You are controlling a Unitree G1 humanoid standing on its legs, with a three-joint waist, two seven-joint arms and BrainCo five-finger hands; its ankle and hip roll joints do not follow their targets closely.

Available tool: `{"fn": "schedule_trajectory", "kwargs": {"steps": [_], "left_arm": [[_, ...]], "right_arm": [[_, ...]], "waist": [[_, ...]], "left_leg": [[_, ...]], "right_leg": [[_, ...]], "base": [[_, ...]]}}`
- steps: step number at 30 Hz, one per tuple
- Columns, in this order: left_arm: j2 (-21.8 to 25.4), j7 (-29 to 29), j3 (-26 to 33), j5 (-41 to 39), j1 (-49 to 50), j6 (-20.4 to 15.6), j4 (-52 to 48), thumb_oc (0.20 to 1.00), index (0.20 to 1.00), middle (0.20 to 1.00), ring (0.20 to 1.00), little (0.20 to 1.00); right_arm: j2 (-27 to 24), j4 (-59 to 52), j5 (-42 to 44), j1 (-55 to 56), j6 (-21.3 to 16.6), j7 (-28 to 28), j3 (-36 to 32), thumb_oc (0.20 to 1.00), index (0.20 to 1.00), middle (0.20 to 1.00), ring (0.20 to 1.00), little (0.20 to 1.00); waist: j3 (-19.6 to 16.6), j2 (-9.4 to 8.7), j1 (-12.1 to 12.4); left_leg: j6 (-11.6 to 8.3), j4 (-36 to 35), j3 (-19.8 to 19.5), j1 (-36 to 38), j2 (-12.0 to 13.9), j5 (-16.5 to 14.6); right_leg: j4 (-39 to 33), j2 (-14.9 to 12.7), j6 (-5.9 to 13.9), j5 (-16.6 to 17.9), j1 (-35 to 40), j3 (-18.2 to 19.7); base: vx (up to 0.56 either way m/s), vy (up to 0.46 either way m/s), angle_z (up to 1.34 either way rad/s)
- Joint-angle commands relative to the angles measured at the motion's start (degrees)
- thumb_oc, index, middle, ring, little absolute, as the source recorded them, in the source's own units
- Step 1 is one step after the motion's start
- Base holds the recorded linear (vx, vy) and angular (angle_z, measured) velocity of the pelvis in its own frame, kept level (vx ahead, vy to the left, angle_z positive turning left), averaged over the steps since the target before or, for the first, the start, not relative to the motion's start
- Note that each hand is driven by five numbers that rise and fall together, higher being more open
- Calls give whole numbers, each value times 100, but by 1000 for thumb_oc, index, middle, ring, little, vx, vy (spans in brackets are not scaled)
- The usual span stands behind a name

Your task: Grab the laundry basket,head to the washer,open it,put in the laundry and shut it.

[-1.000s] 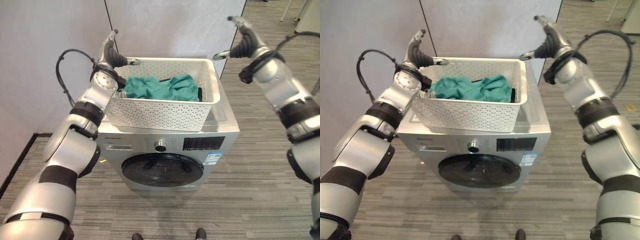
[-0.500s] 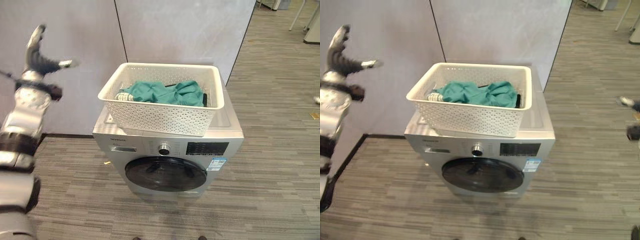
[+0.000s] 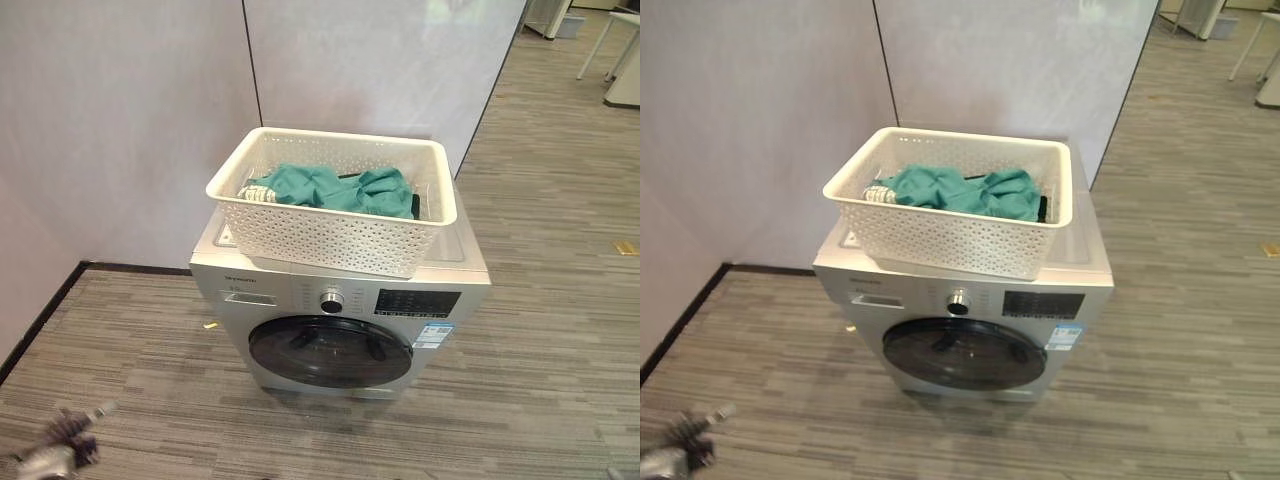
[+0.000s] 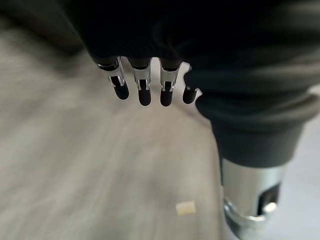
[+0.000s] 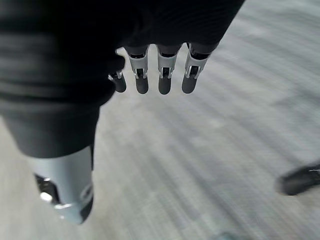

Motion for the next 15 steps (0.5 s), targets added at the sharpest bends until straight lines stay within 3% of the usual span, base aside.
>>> {"fn": "schedule_trajectory", "kwargs": {"steps": [1,4,7,11,15], "left_arm": [[-444,-250,261,207,-99,163,342,1000,1000,1000,1000,1000],[-986,-329,272,537,404,318,683,1000,1000,1000,1000,1000],[-1535,-356,-254,892,587,260,559,1000,1000,1000,1000,1000],[-1642,-312,-554,1044,608,193,425,1000,1000,1000,1000,1000],[-1726,-85,-1908,2408,415,12,-47,1000,1000,1000,1000,1000]], "right_arm": [[519,158,167,-187,325,234,-19,1000,1000,1000,1000,1000],[982,263,100,18,415,182,38,1000,1000,1000,1000,1000],[1401,179,-287,112,357,2,417,1000,1000,1000,1000,1000],[1479,86,-514,89,315,-82,641,1000,1000,1000,1000,1000],[1362,-188,-1061,-8,247,-59,1216,1000,1000,1000,1000,1000]], "waist": [[-78,101,37],[-175,102,2],[-207,64,-17],[-213,22,-8],[-158,-72,-14]], "left_leg": [[-353,50,-111,398,356,-163],[-341,50,-54,414,374,-169],[-337,50,-22,394,403,-134],[-338,50,-20,377,419,-119],[-334,50,0,358,427,-121]], "right_leg": [[-17,-148,249,433,-96,-66],[-17,-140,216,439,-109,-49],[-17,-115,180,447,-127,-44],[-17,-108,168,461,-135,-52],[-17,-103,174,511,-176,-54]], "base": [[37,32,12],[35,23,5],[0,0,0],[0,0,0],[-8,-3,0]]}}
